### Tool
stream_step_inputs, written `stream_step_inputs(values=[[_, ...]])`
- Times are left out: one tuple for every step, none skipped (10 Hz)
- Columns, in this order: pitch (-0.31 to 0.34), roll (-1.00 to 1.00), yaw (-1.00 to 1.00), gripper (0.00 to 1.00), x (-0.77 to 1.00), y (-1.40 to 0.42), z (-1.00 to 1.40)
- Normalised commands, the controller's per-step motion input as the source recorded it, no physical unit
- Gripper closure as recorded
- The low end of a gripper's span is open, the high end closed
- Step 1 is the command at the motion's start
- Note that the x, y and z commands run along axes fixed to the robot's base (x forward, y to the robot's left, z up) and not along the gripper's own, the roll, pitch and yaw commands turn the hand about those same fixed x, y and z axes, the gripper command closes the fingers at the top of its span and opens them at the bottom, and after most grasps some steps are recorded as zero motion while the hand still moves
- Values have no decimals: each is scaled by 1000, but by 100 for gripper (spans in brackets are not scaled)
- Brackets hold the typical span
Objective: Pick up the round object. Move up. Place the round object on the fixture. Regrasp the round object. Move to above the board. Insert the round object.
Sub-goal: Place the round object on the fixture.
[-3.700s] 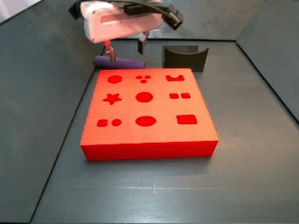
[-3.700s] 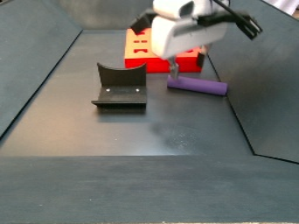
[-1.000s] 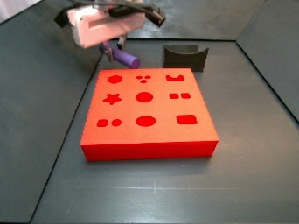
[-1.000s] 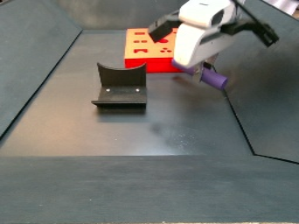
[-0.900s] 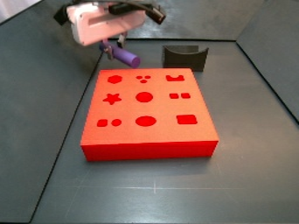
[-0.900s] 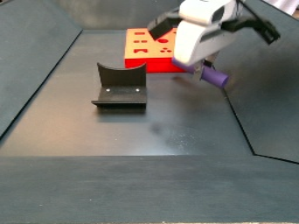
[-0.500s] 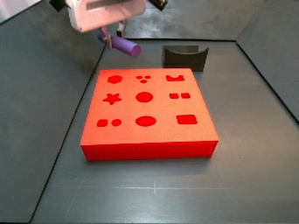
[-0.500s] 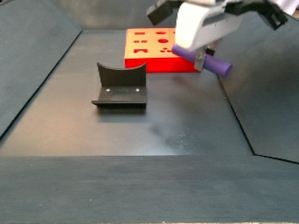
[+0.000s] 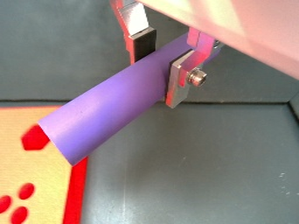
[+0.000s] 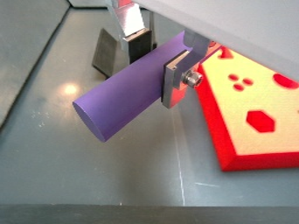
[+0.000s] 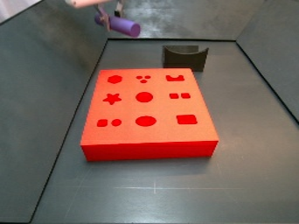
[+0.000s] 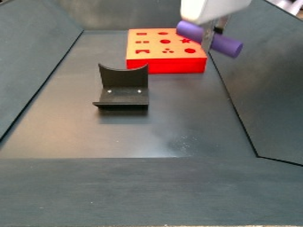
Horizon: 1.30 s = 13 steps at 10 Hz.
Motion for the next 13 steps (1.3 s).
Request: stream_step_inputs(values=[[49, 76, -12, 100, -21, 21, 829], [57, 81, -5, 100, -14, 19, 681], [69, 86, 3, 100, -2, 16, 484], [81, 89, 7, 100, 2, 16, 332], [71, 71, -1000, 100, 1000, -73, 158], [72, 70, -1000, 100, 1000, -74, 121], [96, 61, -1000, 100, 1000, -55, 92], [106, 63, -1000, 100, 1000, -52, 88], [132, 68, -1000, 100, 1000, -48, 74], [159, 73, -1000, 100, 1000, -39, 69], [186, 78, -1000, 100, 1000, -34, 63], [219, 86, -1000, 100, 1000, -29, 57], [255, 96, -1000, 100, 1000, -25, 50]])
